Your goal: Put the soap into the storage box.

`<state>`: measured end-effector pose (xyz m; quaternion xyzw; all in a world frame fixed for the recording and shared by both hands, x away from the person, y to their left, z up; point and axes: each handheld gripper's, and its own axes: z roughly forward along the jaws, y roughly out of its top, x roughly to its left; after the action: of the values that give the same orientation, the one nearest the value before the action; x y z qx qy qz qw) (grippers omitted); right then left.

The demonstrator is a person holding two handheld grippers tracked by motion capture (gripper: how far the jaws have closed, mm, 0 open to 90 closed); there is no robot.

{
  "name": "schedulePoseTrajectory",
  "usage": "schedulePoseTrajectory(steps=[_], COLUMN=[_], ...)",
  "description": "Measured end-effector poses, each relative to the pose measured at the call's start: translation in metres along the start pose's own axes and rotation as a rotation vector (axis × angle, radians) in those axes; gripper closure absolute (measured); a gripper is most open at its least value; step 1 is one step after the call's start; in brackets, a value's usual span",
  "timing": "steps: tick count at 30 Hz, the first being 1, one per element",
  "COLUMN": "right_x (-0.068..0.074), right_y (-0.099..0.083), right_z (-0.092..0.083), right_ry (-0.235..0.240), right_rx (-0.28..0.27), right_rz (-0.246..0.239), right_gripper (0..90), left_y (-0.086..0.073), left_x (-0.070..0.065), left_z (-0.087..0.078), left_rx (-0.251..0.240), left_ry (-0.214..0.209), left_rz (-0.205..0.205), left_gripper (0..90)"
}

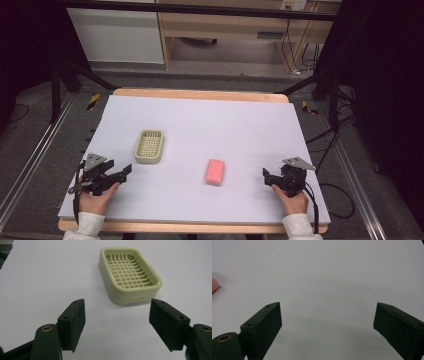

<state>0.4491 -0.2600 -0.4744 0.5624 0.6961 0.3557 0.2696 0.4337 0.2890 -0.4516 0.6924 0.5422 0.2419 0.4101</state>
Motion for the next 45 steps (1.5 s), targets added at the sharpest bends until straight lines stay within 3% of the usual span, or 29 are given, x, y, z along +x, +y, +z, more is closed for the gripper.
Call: schedulePoseTrajectory(steps=[9, 20, 24, 34, 45], right_x=[0.001, 0.0, 0.002, 0.003, 0.003], right_y=[0.001, 0.0, 0.001, 0.001, 0.001], right_z=[-0.005, -0.005, -0.004, -0.005, -0.005], right_ry=[0.002, 0.011, 0.005, 0.007, 0.015], right_rx=[-0.026, -0.02, -0.019, -0.02, -0.024], right_rz=[0.004, 0.016, 0.014, 0.007, 0.01], right_gripper=[9.1, 8.7, 8.6, 8.4, 8.2], left_y=[0.004, 0.01, 0.011, 0.02, 0.033], left_x=[-0.018, -0.04, -0.043, -0.059, -0.068], left_z=[0.001, 0.002, 0.003, 0.006, 0.007], left_rx=[0.004, 0.004, 0.005, 0.014, 0.01], left_ry=[-0.036, -0.07, -0.086, -0.13, -0.149], left_rz=[0.026, 0.061, 0.058, 0.097, 0.122], left_gripper=[29.4, 28.1, 27.7, 26.9, 26.9])
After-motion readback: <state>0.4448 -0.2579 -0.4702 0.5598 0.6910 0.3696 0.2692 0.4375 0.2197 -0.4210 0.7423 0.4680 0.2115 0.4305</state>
